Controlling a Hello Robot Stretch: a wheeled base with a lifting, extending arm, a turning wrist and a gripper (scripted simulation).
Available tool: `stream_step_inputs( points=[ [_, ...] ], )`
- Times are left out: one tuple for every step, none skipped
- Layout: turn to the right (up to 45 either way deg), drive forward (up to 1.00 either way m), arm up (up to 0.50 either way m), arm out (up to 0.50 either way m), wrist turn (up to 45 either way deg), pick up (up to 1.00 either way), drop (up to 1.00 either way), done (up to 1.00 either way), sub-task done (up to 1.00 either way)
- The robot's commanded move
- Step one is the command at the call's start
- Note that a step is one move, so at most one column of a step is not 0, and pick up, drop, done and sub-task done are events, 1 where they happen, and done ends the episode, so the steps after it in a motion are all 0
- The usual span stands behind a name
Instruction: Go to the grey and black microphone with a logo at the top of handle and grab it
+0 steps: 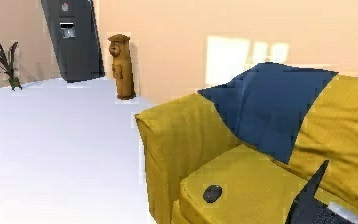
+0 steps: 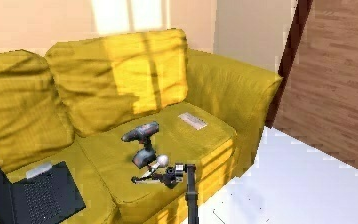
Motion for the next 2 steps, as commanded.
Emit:
stream_step_inputs(
  points=[
    [0.0, 0.00, 0.10, 0.00, 0.0, 0.00, 0.00, 0.00, 0.00],
    [0.0, 0.00, 0.00, 0.00, 0.0, 0.00, 0.00, 1.00, 0.00]
  ],
)
